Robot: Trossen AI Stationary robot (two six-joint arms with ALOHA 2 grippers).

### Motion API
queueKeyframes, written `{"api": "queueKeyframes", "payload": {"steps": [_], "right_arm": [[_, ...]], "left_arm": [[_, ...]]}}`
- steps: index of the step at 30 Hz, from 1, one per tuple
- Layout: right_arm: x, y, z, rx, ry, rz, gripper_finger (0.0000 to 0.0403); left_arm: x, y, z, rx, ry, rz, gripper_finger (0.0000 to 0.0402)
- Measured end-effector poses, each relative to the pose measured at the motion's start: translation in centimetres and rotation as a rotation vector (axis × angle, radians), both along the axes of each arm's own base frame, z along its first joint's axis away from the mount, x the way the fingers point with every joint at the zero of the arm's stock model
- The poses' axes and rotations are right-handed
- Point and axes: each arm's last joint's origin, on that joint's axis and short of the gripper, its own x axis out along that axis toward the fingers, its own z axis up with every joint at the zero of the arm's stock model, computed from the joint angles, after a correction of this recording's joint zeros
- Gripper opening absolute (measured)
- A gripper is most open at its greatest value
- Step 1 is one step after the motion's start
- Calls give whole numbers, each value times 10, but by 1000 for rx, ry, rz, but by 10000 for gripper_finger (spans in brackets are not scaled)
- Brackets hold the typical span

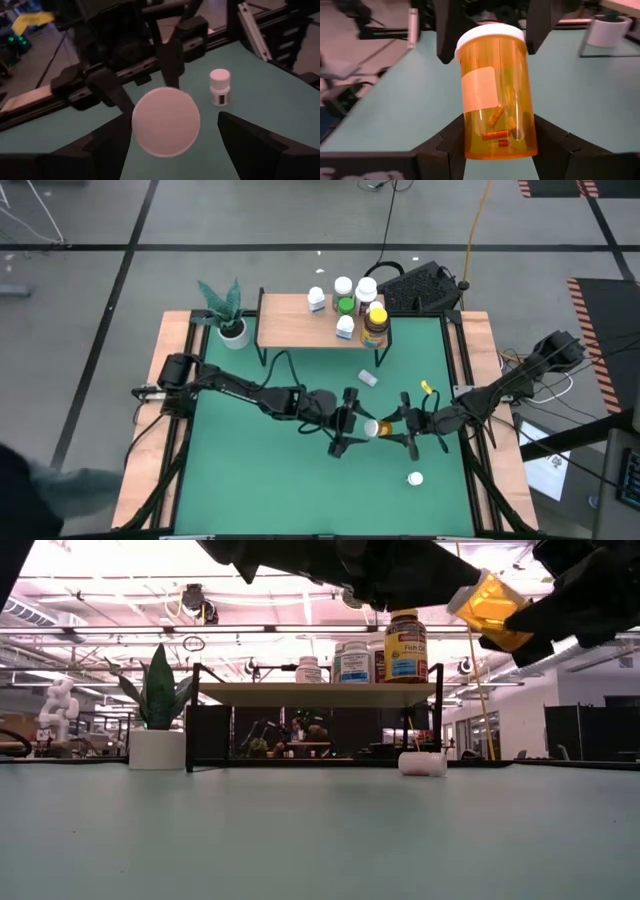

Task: Pick and place medicine bottles onto shelf by color
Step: Put the orange pill bottle on the shelf

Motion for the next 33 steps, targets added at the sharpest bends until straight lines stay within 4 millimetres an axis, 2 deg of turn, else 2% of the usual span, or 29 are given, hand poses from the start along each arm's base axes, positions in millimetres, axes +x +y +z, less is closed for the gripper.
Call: {"api": "queueKeyframes", "payload": {"steps": [12, 25, 33], "right_arm": [[4, 4, 7, -17, -85, 79, 165], [6, 4, 4, -34, -75, 69, 165], [6, 6, 8, -35, -117, 100, 165]], "left_arm": [[-2, -17, 3, 55, -52, -57, 296], [-1, -21, 10, 39, -124, -66, 294], [-1, -18, 7, 53, -99, -28, 234]]}}
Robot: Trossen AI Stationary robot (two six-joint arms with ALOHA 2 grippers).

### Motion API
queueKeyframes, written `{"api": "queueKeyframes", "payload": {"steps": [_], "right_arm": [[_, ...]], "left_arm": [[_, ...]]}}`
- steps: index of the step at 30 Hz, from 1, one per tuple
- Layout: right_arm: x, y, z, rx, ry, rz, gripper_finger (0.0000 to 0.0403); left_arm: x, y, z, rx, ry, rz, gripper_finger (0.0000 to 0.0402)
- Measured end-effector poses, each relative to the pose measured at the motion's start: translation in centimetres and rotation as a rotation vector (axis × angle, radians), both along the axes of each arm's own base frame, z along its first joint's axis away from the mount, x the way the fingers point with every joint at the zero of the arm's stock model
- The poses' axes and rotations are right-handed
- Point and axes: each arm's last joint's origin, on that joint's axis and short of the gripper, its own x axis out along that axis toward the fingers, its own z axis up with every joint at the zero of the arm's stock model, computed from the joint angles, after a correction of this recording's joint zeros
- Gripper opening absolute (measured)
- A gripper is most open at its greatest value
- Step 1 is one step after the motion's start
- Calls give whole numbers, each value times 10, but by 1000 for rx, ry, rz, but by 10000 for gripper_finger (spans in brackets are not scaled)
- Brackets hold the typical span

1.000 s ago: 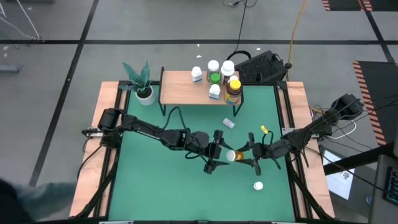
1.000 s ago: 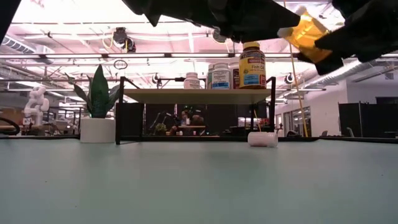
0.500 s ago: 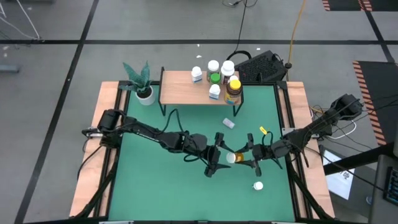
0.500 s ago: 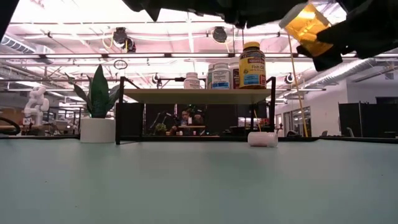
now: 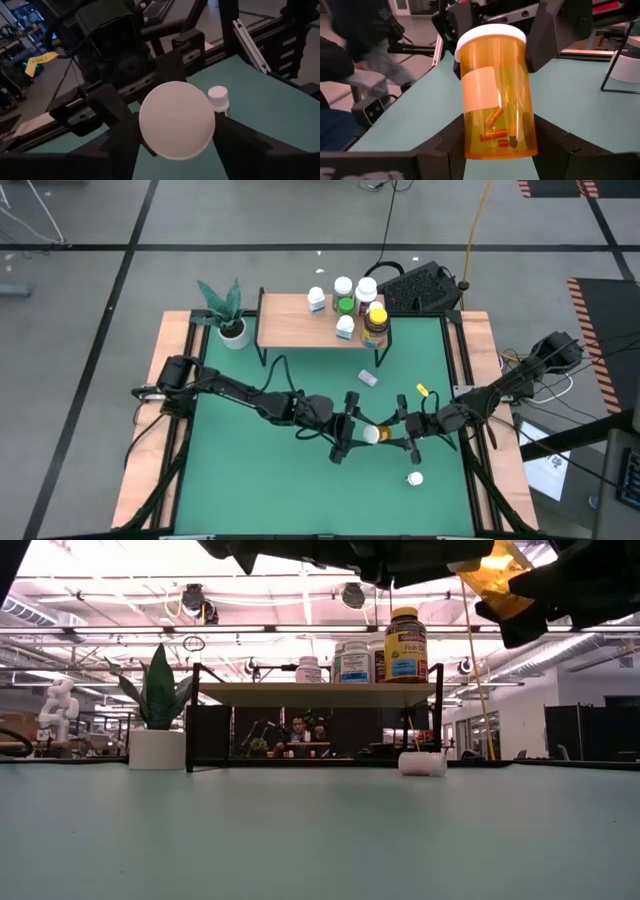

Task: Pick and place medicine bottles onto shelf by color
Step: Put the orange pill bottle on the shelf

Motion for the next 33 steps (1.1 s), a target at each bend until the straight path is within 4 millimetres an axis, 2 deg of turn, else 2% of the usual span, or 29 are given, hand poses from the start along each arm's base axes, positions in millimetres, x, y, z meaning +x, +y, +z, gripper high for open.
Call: {"api": "queueKeyframes", "payload": {"steps": [5, 11, 22, 29, 33], "right_arm": [[0, 0, 0, -3, -2, 1, 165], [0, 0, 0, 19, 1, -4, 169], [0, -1, 1, 47, -1, -49, 243], [-1, -5, -8, 30, 72, -168, 260], [-3, -9, -14, 21, 113, -284, 260]], "left_arm": [[0, -1, 0, 4, -5, 1, 212], [0, -1, 0, -5, -2, 3, 211], [0, 0, 0, -25, 1, 19, 207], [0, 5, -2, 7, 21, 171, 209], [1, 11, -2, -44, 19, 212, 206]]}}
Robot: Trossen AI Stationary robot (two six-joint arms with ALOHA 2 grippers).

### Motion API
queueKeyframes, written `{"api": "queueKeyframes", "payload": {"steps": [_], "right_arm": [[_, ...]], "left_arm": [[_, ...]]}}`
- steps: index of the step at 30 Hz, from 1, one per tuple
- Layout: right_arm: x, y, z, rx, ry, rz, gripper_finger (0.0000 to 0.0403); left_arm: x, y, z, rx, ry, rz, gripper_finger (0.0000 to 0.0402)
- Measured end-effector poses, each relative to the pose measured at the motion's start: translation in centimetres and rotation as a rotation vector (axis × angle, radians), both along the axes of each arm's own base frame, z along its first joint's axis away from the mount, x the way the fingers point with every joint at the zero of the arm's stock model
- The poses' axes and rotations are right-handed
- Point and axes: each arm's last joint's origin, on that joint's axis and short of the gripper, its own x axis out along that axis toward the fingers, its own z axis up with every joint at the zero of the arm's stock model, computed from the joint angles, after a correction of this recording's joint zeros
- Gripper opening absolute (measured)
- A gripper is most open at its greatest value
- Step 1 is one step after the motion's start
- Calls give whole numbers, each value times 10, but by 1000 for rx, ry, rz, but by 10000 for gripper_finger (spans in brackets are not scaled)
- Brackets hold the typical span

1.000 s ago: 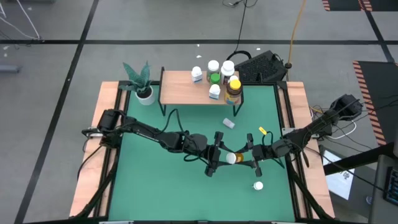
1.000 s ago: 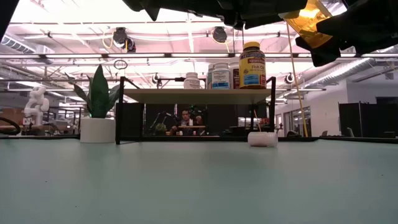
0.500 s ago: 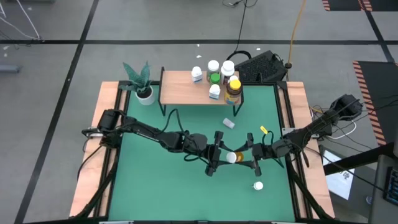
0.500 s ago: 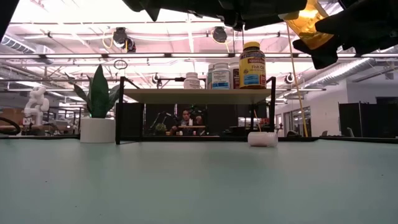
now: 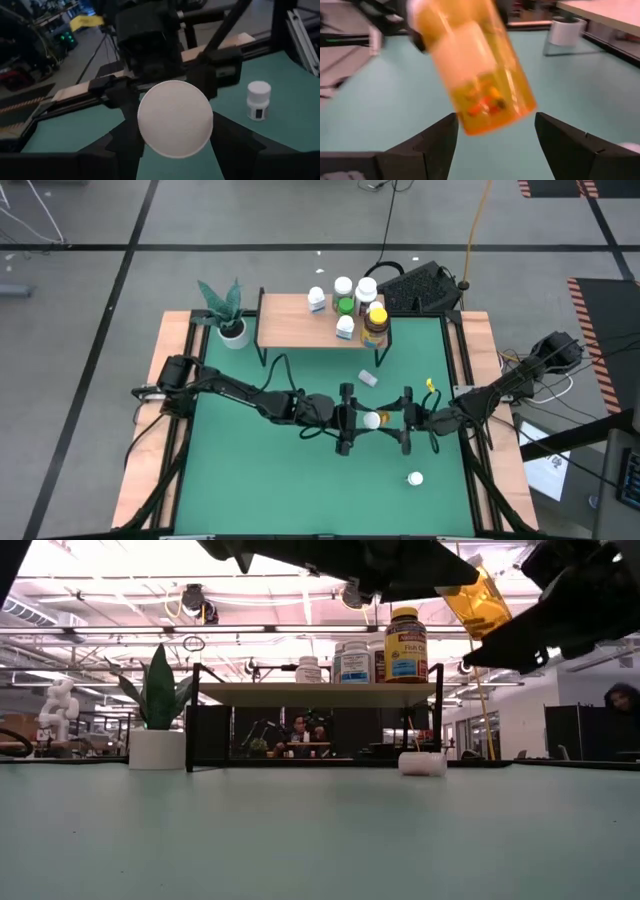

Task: Pick and place medicine bottles onto shelf by color
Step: Put the orange pill bottle on the shelf

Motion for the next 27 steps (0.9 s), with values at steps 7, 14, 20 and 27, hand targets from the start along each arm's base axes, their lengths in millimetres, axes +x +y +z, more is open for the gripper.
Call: {"api": "queueKeyframes", "payload": {"steps": [7, 14, 20, 27], "right_arm": [[-1, -2, -3, 17, 28, -34, 260], [-2, -2, -6, 21, 54, -36, 260], [-5, -4, -13, 39, 115, -63, 261], [-5, -7, -14, 46, 124, -81, 261]], "left_arm": [[1, 10, -1, -43, 10, 37, 207], [1, 11, -2, -41, 27, 40, 210], [1, 16, -3, -46, 39, 54, 204], [1, 19, -4, -55, 45, 63, 212]]}}
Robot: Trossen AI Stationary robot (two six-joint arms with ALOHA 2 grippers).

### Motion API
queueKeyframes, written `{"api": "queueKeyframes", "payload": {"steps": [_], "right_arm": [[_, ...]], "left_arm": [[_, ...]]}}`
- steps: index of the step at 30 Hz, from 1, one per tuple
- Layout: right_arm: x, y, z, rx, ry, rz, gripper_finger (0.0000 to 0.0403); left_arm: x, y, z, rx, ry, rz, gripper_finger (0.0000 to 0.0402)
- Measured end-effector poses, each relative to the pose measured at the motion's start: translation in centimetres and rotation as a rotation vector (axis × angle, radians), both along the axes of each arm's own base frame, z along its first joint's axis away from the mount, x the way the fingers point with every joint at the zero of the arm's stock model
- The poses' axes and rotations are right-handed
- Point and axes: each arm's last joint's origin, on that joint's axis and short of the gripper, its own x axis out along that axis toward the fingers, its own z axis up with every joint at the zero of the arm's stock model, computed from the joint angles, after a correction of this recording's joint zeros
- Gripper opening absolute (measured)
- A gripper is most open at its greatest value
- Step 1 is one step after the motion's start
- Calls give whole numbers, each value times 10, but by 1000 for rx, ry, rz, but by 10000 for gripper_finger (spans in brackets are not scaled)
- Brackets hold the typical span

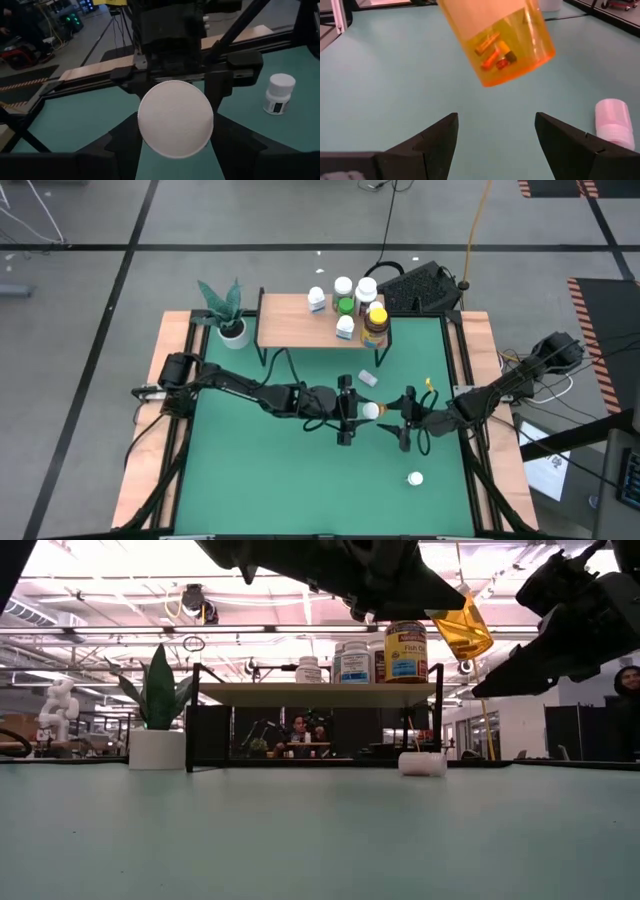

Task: Pick and place medicine bottles onto shelf by color
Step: Put the orange pill bottle on the shelf

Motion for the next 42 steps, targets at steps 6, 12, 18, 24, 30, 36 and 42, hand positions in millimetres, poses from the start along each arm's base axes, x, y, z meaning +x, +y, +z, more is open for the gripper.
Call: {"api": "queueKeyframes", "payload": {"steps": [6, 12, 18, 24, 30, 36, 42], "right_arm": [[0, 1, 0, 17, 3, 18, 262], [0, 2, 0, 40, 11, 46, 285], [-2, 0, -5, 52, 53, 18, 306], [0, -8, -7, 133, 55, -69, 297], [2, -12, -6, 189, 38, -121, 293], [6, -13, -1, 248, -30, -141, 293], [10, -12, 7, 243, -110, -116, 293]], "left_arm": [[0, 0, 0, 0, 5, -1, 203], [-6, 1, 11, 4, 13, 2, 212], [-18, 5, 25, 54, 73, 66, 203], [-52, 17, 52, 99, 224, 195, 215], [-89, 39, 88, 68, 265, 274, 206], [-120, 85, 118, 28, 237, 416, 211], [-130, 145, 119, -76, 224, 481, 211]]}}
